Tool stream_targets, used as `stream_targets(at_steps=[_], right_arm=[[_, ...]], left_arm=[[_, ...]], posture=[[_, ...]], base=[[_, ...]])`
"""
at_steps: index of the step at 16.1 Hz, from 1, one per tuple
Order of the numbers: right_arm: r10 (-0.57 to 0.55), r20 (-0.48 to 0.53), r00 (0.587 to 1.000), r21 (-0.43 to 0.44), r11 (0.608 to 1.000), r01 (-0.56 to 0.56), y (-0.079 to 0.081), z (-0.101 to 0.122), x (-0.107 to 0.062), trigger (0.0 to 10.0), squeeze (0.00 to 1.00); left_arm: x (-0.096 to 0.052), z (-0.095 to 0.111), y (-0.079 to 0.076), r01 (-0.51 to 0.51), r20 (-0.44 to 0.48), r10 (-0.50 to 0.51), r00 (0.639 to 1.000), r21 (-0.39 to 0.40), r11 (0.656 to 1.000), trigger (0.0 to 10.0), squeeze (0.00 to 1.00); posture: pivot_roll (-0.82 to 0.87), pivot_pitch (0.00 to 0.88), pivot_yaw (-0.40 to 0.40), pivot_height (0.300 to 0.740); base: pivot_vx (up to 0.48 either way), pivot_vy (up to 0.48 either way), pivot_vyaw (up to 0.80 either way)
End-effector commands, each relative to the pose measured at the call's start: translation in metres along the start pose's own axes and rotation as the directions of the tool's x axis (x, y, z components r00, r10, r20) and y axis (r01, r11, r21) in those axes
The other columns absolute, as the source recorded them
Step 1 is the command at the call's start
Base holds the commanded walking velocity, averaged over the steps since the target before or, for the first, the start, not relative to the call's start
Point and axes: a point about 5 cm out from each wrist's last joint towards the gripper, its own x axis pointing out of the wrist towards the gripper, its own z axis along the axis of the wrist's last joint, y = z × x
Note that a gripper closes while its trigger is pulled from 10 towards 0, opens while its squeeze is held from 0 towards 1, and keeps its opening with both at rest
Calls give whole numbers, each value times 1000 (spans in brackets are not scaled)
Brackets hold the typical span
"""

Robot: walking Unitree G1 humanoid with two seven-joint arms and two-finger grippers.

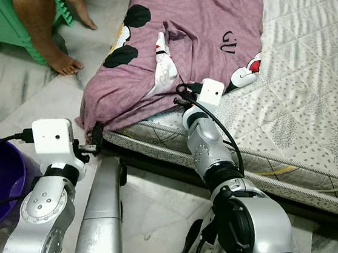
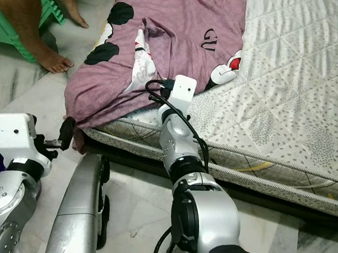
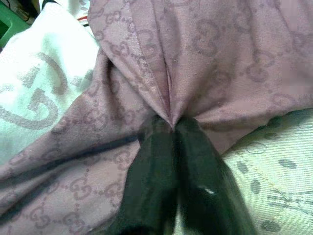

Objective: Clean up the room

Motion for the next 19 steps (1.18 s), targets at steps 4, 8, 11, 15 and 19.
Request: stream_targets(at_steps=[4, 8, 11, 15, 19], right_arm=[[-29, -26, 999, 38, 999, 30, -8, -7, -2, 0, 0], [-67, -60, 996, 53, 996, 70, -31, -16, -10, 0, 0], [-63, -55, 996, 25, 998, 65, -53, -21, -36, 0, 0], [-122, -27, 992, 3, 992, 122, -90, -22, -90, 0, 0], [-179, -157, 971, -68, 983, 170, -114, -34, -143, 0, 0]], left_arm=[[1, -4, 6, -15, -16, 16, 1000, 10, 1000, 10000, 0], [4, -4, 5, -9, -12, 10, 1000, 9, 1000, 10000, 0], [9, -6, 3, 7, -8, -7, 1000, 2, 1000, 10000, 0], [20, -9, -5, 54, -6, -54, 999, -10, 998, 10000, 0], [32, -11, -15, 105, 2, -105, 994, -16, 994, 10000, 0]], posture=[[317, 249, 26, 537], [291, 233, 28, 537], [249, 215, 31, 537], [180, 174, 49, 537], [117, 133, 55, 537]], base=[[0, 0, 0], [0, 0, 0], [0, 0, 0], [0, 0, 0], [0, 0, 0]])
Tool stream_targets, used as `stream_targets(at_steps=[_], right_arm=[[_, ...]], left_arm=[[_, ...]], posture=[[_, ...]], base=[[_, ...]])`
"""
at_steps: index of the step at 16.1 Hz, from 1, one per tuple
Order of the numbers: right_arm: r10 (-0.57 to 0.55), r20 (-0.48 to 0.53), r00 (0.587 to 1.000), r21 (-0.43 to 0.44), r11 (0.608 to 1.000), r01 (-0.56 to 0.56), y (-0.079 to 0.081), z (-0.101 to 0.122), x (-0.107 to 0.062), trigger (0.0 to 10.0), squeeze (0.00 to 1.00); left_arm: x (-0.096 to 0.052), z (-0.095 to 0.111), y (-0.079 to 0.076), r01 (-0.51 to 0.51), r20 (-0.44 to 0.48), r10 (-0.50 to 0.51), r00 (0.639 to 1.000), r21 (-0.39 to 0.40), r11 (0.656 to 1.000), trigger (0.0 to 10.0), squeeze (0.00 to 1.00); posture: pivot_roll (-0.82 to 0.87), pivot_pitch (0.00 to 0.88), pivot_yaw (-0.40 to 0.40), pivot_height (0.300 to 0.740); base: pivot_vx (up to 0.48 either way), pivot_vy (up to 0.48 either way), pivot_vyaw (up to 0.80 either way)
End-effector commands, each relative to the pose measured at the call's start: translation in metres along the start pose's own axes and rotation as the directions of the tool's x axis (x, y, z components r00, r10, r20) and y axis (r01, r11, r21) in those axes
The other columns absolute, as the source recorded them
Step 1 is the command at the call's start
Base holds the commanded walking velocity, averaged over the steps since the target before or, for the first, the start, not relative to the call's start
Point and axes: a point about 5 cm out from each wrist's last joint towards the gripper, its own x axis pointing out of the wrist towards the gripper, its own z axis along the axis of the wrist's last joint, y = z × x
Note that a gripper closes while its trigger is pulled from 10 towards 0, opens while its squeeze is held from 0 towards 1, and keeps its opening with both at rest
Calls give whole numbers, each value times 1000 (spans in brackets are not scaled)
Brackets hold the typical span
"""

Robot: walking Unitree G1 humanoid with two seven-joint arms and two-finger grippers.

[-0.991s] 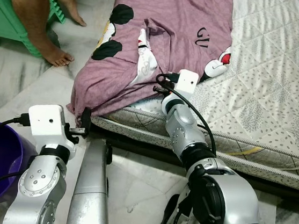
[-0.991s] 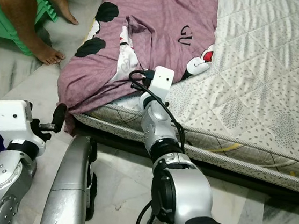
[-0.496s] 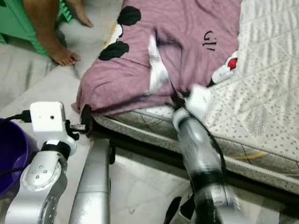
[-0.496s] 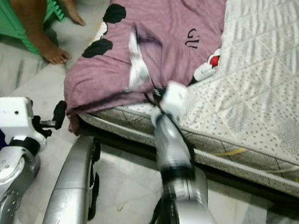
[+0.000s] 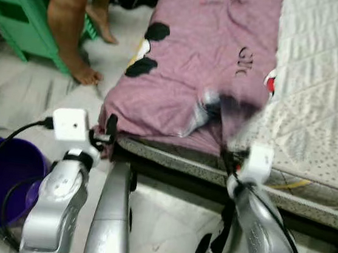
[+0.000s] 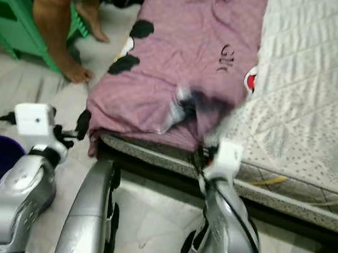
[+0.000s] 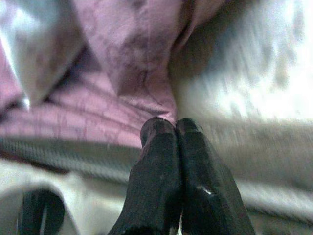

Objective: Clean up the room

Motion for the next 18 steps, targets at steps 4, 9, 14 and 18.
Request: stream_targets(at_steps=[4, 9, 14, 18], right_arm=[[-199, -184, 963, -220, 963, 157, -39, -7, -27, 10000, 1000], [-348, 49, 936, -397, 853, 338, -66, 48, -11, 10000, 1000], [29, 154, 988, -244, 970, 10, 14, 85, 42, 10000, 1000], [261, -132, 956, -197, 939, -283, 42, 35, 71, 10000, 1000]], left_arm=[[5, -9, -2, 13, -13, -13, 1000, -4, 1000, 10000, 0], [13, -9, 2, -6, 12, 6, 1000, -4, 1000, 10000, 0], [20, -3, 4, -22, 57, 23, 998, -14, 1000, 10000, 0], [23, 2, 4, -17, 80, 18, 997, -8, 1000, 10000, 0]], posture=[[84, 110, 42, 537], [76, 83, 24, 537], [84, 55, 33, 537], [114, 50, 27, 537]], base=[[0, 0, 0], [0, 0, 0], [0, 0, 0], [0, 0, 0]])
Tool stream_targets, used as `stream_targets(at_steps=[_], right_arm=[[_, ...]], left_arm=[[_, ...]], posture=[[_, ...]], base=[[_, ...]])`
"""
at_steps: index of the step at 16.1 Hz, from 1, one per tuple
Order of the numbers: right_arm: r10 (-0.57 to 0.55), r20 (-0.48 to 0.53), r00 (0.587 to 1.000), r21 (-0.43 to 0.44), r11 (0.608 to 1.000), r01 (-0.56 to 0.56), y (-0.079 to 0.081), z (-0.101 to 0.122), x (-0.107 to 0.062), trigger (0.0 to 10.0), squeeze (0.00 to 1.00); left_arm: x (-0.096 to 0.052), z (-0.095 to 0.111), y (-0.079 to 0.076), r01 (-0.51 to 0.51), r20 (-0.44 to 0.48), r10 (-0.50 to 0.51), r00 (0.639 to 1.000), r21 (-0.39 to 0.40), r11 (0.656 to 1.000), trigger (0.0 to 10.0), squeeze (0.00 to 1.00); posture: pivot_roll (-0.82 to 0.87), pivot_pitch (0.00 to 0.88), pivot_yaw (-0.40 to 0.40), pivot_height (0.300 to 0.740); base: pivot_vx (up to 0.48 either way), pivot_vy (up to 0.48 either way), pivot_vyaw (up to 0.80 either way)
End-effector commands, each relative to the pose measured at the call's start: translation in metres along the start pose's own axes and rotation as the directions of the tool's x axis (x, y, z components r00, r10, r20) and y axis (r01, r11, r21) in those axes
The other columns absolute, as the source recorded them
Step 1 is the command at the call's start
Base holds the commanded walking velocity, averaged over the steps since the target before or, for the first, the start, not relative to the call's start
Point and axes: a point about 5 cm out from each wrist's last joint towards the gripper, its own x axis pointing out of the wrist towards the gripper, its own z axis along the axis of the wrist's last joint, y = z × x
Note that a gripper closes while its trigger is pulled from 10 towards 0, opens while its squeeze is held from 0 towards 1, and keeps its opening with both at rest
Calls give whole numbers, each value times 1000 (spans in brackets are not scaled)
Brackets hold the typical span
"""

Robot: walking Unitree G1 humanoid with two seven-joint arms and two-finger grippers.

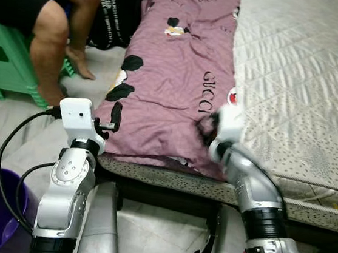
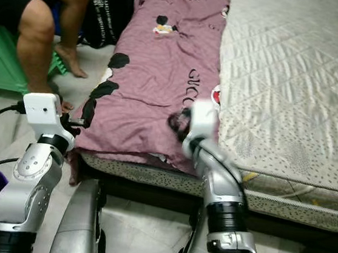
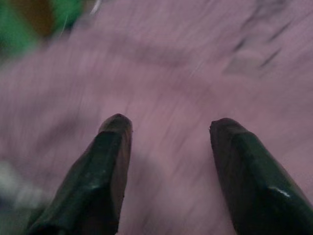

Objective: Clean up the room

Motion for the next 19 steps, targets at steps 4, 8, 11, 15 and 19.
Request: stream_targets(at_steps=[4, 8, 11, 15, 19], right_arm=[[-133, -259, 957, 68, 985, 156, -51, -66, -15, 10000, 1000], [-275, -245, 929, 19, 957, 289, -78, -73, -25, 10000, 1000], [-393, -97, 914, -36, 919, 392, -89, -52, -29, 10000, 1000], [-470, 146, 870, -84, 871, 484, -79, -15, -41, 10000, 1000], [-365, 397, 842, -8, 916, 400, -40, 15, -54, 10000, 1000]], left_arm=[[-5, -6, 14, -57, -9, 57, 998, 20, 998, 10000, 0], [-2, -6, 17, -60, -13, 61, 998, 32, 998, 10000, 0], [4, -4, 16, -50, -4, 50, 999, 38, 998, 10000, 0], [9, -4, 16, -43, 9, 43, 999, 33, 999, 10000, 0], [14, -1, 16, -40, 40, 39, 998, 28, 999, 10000, 0]], posture=[[122, 75, 10, 537], [108, 72, 23, 537], [94, 47, 32, 537], [75, 1, 31, 537], [47, 0, 50, 537]], base=[[0, 0, 0], [0, 0, 0], [0, 0, 0], [0, 0, 0], [0, 0, 0]])
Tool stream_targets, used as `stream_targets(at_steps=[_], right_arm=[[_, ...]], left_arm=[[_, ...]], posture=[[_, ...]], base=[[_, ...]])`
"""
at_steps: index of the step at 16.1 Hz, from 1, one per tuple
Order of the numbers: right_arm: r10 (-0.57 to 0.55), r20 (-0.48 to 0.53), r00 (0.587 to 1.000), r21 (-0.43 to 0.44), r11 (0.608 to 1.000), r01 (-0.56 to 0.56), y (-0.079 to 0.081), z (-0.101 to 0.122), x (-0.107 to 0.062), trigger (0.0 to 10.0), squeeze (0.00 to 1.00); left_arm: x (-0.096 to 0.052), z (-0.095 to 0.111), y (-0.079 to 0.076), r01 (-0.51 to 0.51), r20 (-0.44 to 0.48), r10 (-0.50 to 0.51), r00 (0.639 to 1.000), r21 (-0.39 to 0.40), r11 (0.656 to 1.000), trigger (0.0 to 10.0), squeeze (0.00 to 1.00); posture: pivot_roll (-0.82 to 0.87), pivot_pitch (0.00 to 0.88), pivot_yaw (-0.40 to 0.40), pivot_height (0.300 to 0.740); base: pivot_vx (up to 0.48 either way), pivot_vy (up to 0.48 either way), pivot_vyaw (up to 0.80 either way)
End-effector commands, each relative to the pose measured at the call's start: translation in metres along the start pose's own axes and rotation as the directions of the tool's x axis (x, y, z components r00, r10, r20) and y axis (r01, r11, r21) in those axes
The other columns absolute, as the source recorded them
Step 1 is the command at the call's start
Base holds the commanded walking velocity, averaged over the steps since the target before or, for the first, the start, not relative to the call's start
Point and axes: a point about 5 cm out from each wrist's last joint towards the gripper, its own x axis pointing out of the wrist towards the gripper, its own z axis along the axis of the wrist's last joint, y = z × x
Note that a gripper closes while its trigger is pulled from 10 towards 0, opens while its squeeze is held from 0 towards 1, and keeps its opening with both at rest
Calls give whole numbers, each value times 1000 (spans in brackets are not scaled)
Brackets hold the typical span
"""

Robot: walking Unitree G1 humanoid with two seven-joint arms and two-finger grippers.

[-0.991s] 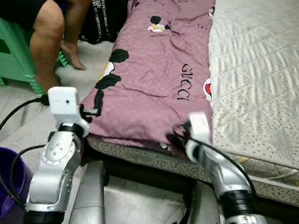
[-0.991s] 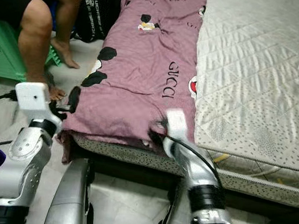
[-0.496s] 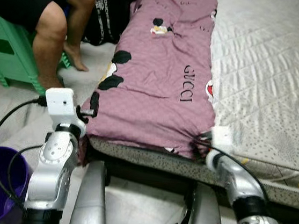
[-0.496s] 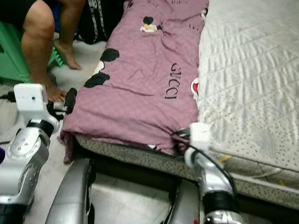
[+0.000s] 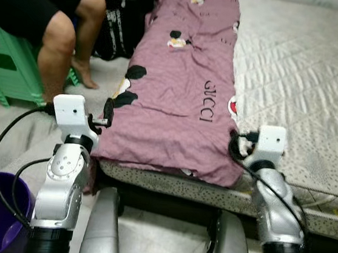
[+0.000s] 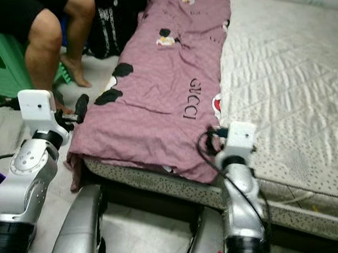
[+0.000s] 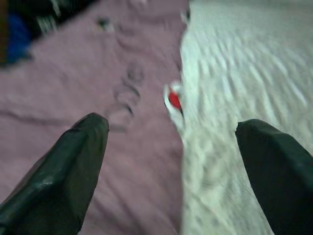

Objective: Clean up the room

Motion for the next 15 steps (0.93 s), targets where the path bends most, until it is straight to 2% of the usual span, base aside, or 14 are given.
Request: stream_targets(at_steps=[1, 3, 4, 6, 7, 10, 15], right_arm=[[13, 85, 996, 11, 1000, -14, 8, 17, 1, 10000, 1000], [21, 166, 986, 46, 999, -29, 25, 36, 8, 10000, 1000], [11, 182, 983, 67, 997, -24, 28, 41, 12, 10000, 0], [11, 213, 977, 23, 1000, -16, 30, 48, 17, 10000, 0], [-6, 213, 977, 74, 997, -10, 31, 50, 23, 10000, 0], [-7, 225, 974, 83, 996, -12, 36, 54, 31, 10000, 0], [-8, 227, 974, 81, 997, -10, 38, 51, 34, 10000, 0]], left_arm=[[3, 2, 3, -7, 15, 7, 1000, 5, 1000, 10000, 0], [6, 1, 5, -20, 26, 20, 999, -1, 1000, 10000, 0], [8, 0, 5, -22, 29, 22, 999, -3, 1000, 10000, 0], [13, 1, 3, -16, 40, 17, 999, -6, 1000, 10000, 0], [17, 3, 1, -10, 53, 10, 999, -7, 1000, 10000, 0], [24, 9, 0, -7, 82, 8, 997, -5, 1000, 10000, 0], [22, 3, 2, -17, 81, 18, 997, -7, 1000, 10000, 0]], posture=[[45, 0, 53, 537], [34, 0, 63, 537], [32, 0, 64, 537], [28, 0, 61, 537], [33, 0, 56, 537], [40, 0, 50, 573], [40, 0, 45, 629]], base=[[0, 0, 0], [0, 0, 0], [0, 0, 0], [0, 0, 0], [0, 0, 0], [0, 0, 0], [0, 0, 0]])
